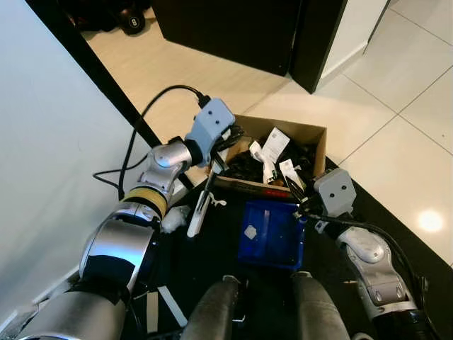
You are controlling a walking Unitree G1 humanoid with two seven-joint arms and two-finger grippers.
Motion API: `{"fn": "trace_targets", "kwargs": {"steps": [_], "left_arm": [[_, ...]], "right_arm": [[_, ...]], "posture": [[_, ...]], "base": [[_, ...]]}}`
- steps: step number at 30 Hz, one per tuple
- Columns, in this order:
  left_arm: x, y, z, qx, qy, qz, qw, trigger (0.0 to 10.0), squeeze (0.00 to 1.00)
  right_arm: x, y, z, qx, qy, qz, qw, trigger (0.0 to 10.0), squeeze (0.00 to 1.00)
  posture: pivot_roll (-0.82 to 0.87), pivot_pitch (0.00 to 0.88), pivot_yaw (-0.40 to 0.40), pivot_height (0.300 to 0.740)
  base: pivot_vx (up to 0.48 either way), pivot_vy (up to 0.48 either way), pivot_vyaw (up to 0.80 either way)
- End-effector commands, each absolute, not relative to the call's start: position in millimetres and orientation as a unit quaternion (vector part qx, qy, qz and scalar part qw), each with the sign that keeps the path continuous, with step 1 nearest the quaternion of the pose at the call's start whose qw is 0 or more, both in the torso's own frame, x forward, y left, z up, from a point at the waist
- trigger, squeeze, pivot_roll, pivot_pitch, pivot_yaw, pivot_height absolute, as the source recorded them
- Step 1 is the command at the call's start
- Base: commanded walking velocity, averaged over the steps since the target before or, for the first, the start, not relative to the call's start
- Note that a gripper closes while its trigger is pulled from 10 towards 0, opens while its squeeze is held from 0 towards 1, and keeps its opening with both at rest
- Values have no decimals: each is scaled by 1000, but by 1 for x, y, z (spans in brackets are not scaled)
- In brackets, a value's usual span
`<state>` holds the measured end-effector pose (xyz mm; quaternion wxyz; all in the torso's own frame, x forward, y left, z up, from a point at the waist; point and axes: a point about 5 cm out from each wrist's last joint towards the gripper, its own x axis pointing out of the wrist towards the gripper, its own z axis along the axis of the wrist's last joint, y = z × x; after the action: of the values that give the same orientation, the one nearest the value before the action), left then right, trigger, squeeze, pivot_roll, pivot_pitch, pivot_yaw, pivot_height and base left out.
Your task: Sweep floor
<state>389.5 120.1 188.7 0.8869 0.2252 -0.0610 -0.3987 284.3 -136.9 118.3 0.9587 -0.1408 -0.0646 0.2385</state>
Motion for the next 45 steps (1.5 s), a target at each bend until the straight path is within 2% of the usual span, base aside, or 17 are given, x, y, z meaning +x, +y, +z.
{"fn": "trace_targets", "kwargs": {"steps": [1,5,11,14,22,25,26,28,29,33,39,41,42,45], "left_arm": [[390,130,188,249,-53,-387,886,10000,0],[388,128,182,239,-49,-386,890,10000,0],[382,120,157,103,-6,-403,909,10000,0],[377,112,146,41,22,-431,901,10000,0],[372,96,144,-19,24,-472,881,10000,0],[365,82,144,-69,32,-542,837,10000,0],[365,82,144,-69,32,-542,837,10000,0],[359,74,145,-98,36,-587,803,10000,0],[359,74,145,-98,36,-587,803,10000,0],[348,65,144,-126,45,-654,744,10000,0],[341,62,144,-155,49,-681,714,10000,0],[333,60,149,-177,47,-702,688,10000,0],[333,60,149,-177,47,-702,688,10000,0],[318,58,159,-186,42,-730,656,10000,0]], "right_arm": [[272,-139,83,-129,26,241,962,10000,0],[271,-139,84,-129,28,239,962,10000,0],[271,-139,85,-130,30,239,962,10000,0],[270,-139,87,-130,30,239,962,10000,0],[267,-140,87,-131,33,238,962,10000,0],[267,-141,87,-131,35,236,962,10000,0],[267,-141,87,-131,35,236,962,10000,0],[268,-142,87,-130,35,233,963,10000,0],[268,-142,87,-130,35,233,963,10000,0],[272,-141,87,-127,34,231,964,10000,0],[274,-139,88,-125,32,230,965,10000,0],[274,-140,88,-124,31,229,965,10000,0],[274,-140,88,-124,31,229,965,10000,0],[275,-140,87,-123,32,228,965,10000,0]], "posture": [[-105,426,119,740],[-106,429,119,740],[-121,443,114,740],[-131,454,115,740],[-136,461,115,740],[-128,461,119,740],[-128,461,119,740],[-115,456,123,740],[-115,456,123,740],[-97,447,127,740],[-87,442,130,740],[-77,437,131,740],[-77,437,131,740],[-69,433,130,740]], "base": [[0,0,0],[0,0,0],[0,0,0],[0,0,0],[0,0,0],[0,0,0],[0,0,0],[0,0,0],[0,0,0],[0,0,0],[0,0,0],[0,0,0],[0,0,0],[0,0,0]]}}
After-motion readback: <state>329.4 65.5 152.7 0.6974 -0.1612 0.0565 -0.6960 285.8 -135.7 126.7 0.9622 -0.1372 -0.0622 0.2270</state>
